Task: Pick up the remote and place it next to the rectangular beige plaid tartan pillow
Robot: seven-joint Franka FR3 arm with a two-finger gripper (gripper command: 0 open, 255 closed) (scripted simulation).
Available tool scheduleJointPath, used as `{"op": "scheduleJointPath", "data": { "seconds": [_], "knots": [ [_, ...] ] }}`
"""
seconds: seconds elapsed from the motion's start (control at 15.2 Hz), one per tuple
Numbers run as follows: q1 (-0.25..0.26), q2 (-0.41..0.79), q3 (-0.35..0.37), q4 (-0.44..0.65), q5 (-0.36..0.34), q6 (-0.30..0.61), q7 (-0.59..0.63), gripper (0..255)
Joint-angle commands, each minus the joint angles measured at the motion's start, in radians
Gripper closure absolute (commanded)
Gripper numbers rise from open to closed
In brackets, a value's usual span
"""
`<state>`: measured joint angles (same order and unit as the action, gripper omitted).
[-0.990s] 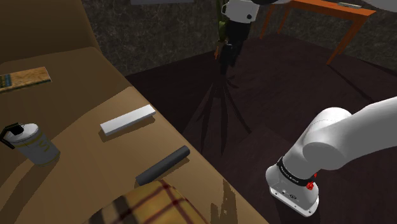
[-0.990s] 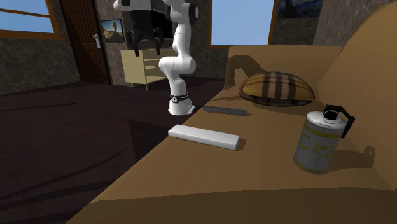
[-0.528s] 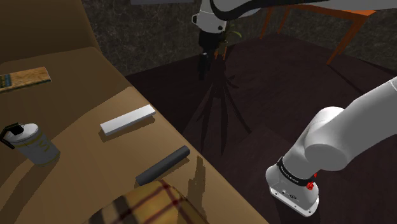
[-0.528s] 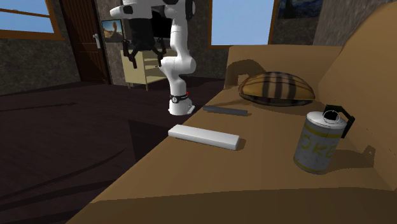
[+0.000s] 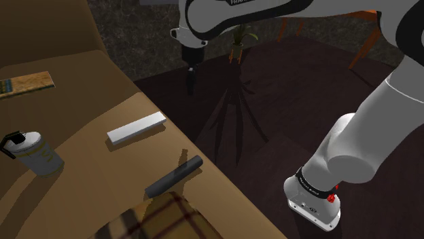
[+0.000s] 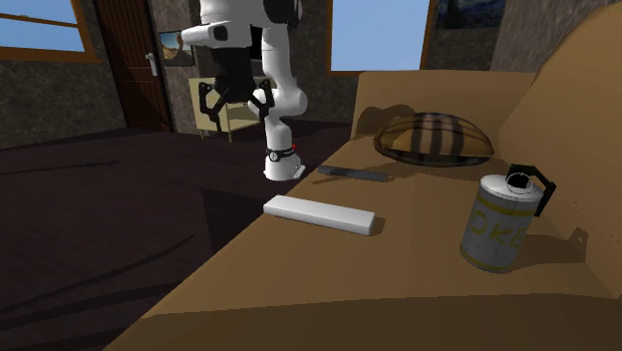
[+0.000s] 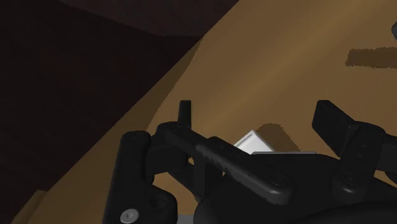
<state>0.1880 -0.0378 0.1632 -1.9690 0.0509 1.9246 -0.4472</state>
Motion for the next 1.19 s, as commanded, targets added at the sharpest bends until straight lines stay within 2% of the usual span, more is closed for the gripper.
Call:
{"op": "scheduleJointPath", "data": {
  "seconds": [0.0,0.53,1.12],
  "knots": [
    [0.016,0.063,0.017,0.055,-0.014,0.010,-0.030,0],
    [0.092,0.309,0.079,0.265,-0.091,0.049,-0.132,0],
    [0.198,0.552,0.129,0.505,-0.190,0.048,-0.234,0]
  ]
}}
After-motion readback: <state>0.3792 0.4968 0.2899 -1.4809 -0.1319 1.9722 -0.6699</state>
